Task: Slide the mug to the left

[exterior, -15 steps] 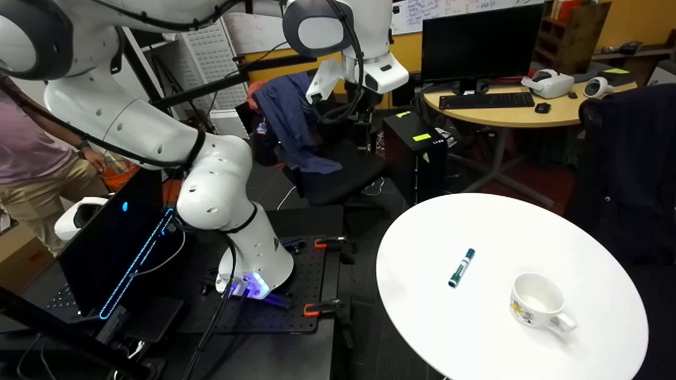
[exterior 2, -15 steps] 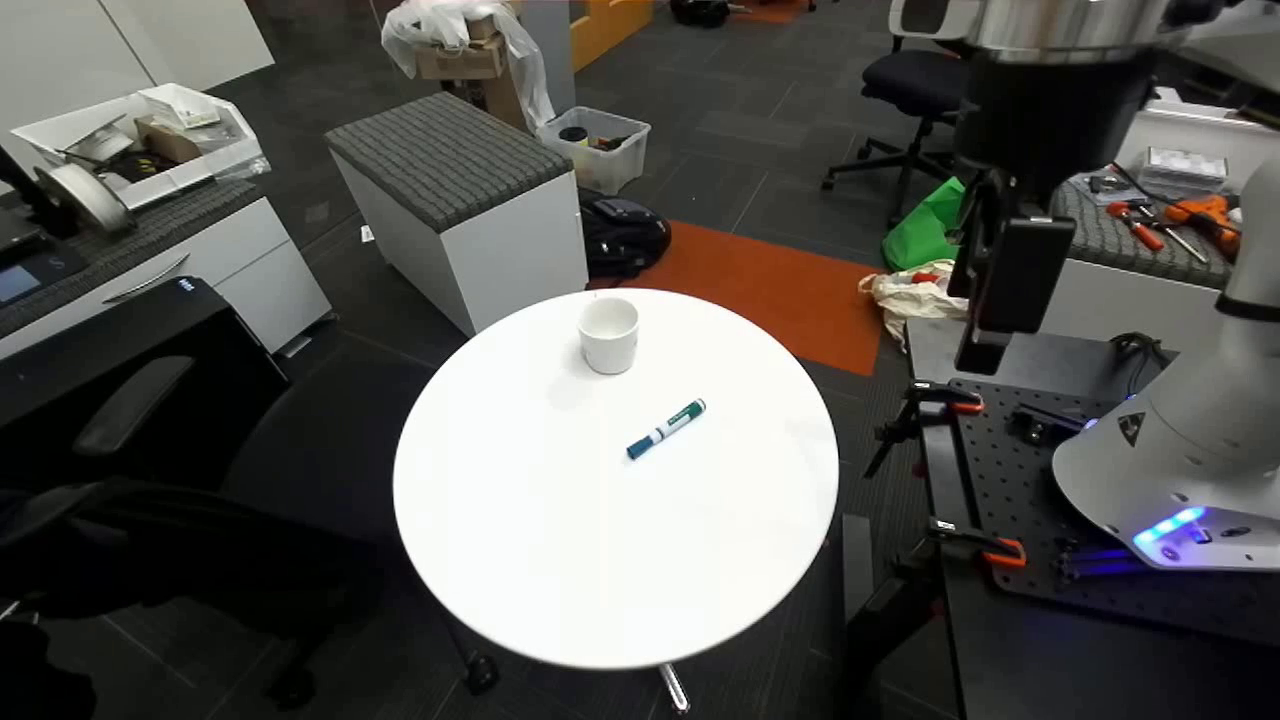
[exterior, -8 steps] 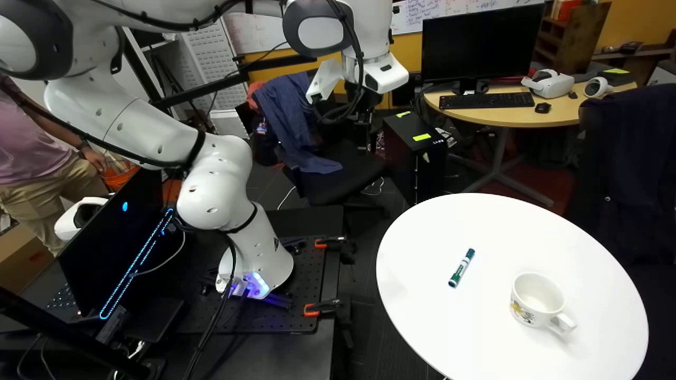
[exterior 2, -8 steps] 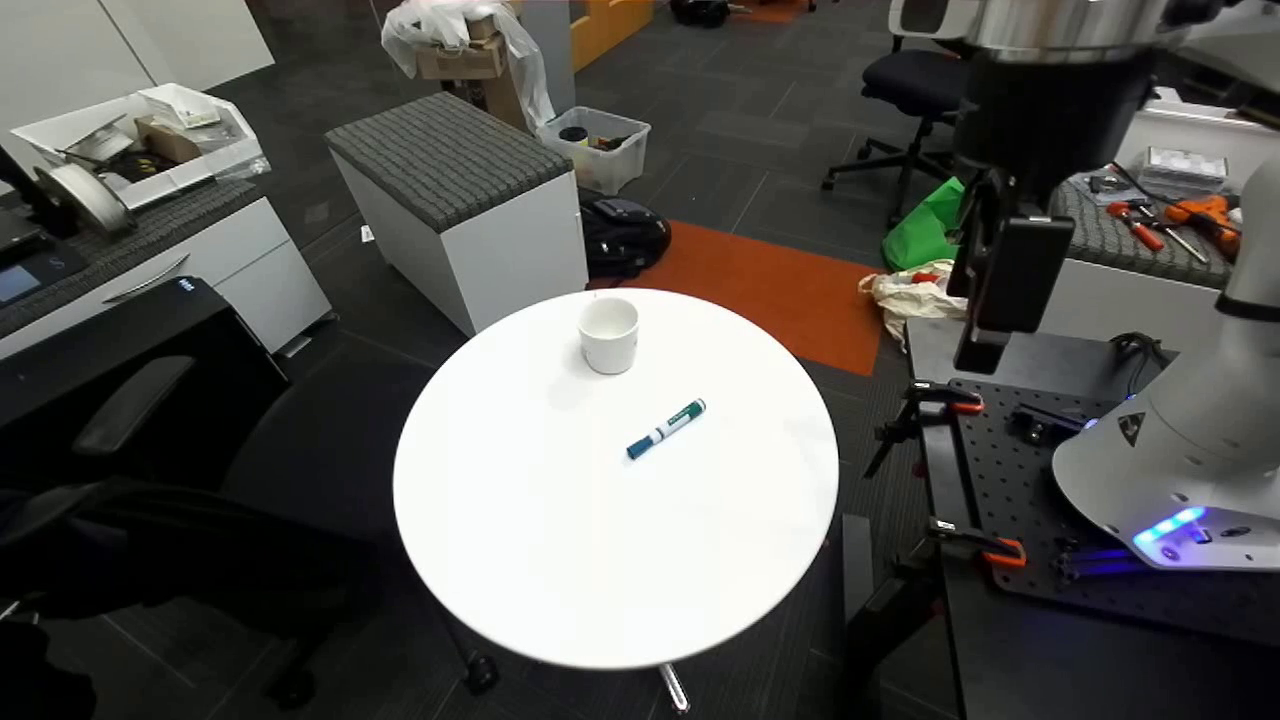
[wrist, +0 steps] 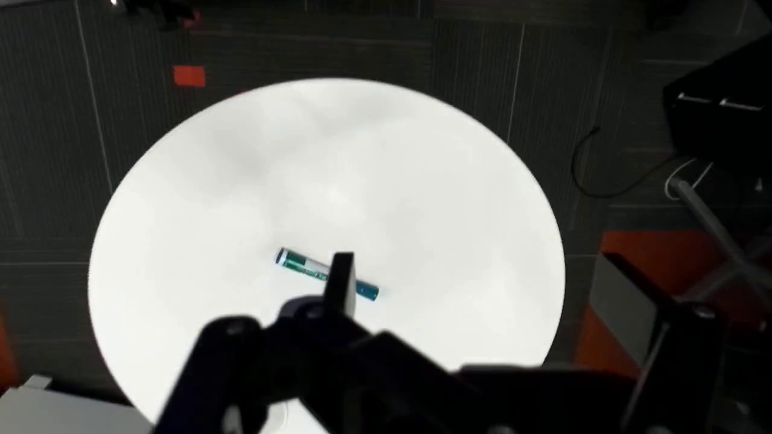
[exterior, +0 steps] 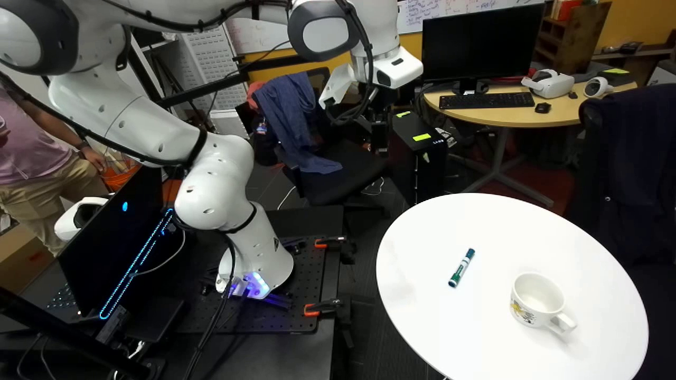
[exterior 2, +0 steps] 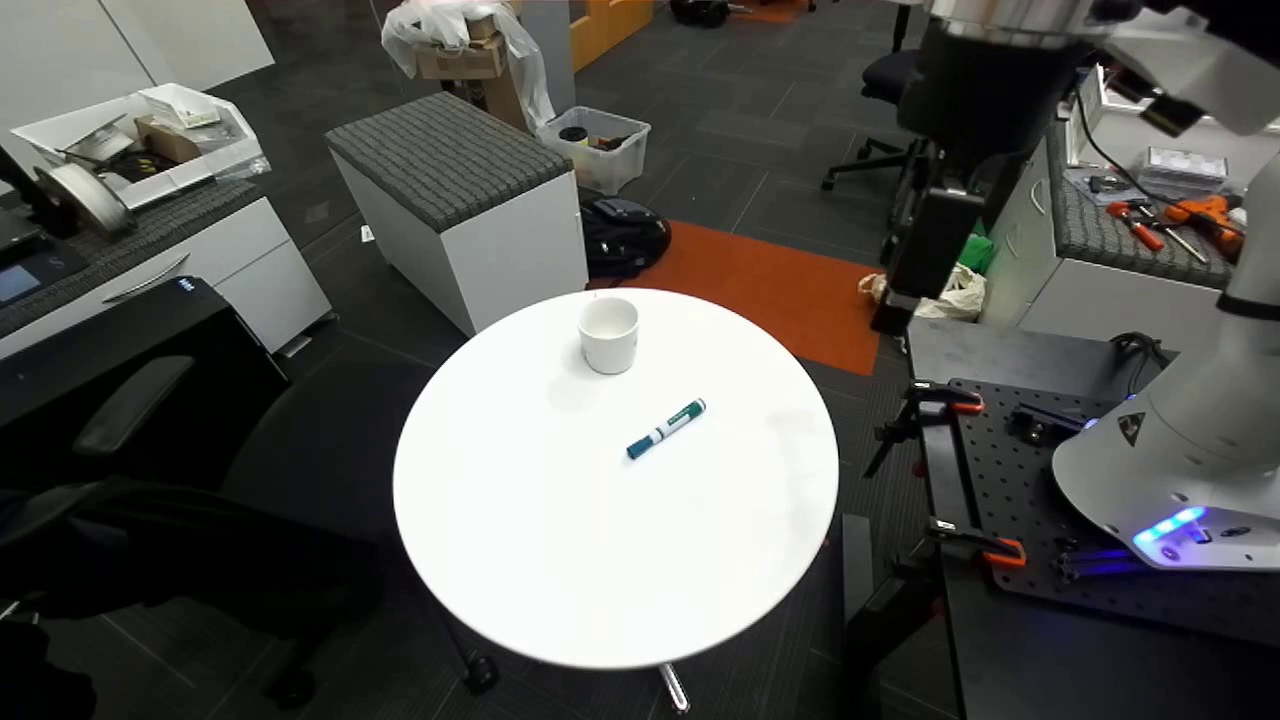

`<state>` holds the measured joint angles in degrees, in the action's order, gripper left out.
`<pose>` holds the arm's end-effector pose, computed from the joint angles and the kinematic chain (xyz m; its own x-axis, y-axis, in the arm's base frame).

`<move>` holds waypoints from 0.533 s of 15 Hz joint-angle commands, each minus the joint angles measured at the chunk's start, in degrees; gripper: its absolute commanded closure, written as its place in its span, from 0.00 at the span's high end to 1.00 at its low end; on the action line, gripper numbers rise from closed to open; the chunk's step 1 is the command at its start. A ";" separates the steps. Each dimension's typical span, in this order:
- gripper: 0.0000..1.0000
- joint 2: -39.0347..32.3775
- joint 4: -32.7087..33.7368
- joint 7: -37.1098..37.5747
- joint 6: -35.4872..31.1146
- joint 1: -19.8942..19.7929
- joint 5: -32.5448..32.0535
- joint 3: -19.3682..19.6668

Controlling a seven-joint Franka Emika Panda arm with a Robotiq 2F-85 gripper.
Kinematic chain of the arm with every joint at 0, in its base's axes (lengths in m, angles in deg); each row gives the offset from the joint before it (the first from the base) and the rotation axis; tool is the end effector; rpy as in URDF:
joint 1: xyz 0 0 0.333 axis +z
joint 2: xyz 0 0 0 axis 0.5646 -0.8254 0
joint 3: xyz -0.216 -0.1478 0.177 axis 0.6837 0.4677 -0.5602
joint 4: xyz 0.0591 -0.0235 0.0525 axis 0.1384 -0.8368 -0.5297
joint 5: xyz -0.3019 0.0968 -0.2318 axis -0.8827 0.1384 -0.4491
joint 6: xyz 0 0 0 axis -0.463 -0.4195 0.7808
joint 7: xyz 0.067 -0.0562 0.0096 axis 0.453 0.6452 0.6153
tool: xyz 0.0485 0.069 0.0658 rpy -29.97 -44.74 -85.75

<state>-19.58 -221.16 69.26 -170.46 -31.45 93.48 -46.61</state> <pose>0.3573 0.0738 0.4719 0.9838 -0.1712 0.0532 -0.1640 -0.9792 -0.1198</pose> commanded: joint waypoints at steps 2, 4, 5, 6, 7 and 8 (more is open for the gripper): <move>1.00 -4.76 0.18 1.07 -9.79 -3.37 -7.08 -1.20; 1.00 -7.05 0.50 1.36 -13.21 -4.62 -10.81 -1.12; 1.00 -8.26 0.64 1.29 -14.84 -5.15 -12.52 -0.97; 1.00 -9.57 0.91 1.31 -16.34 -5.73 -14.17 -0.82; 1.00 -10.76 1.14 1.31 -17.60 -6.17 -15.41 -0.58; 1.00 -11.99 1.45 1.65 -18.67 -6.83 -16.70 -0.48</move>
<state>-27.62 -221.30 69.27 -185.99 -36.34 80.38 -46.68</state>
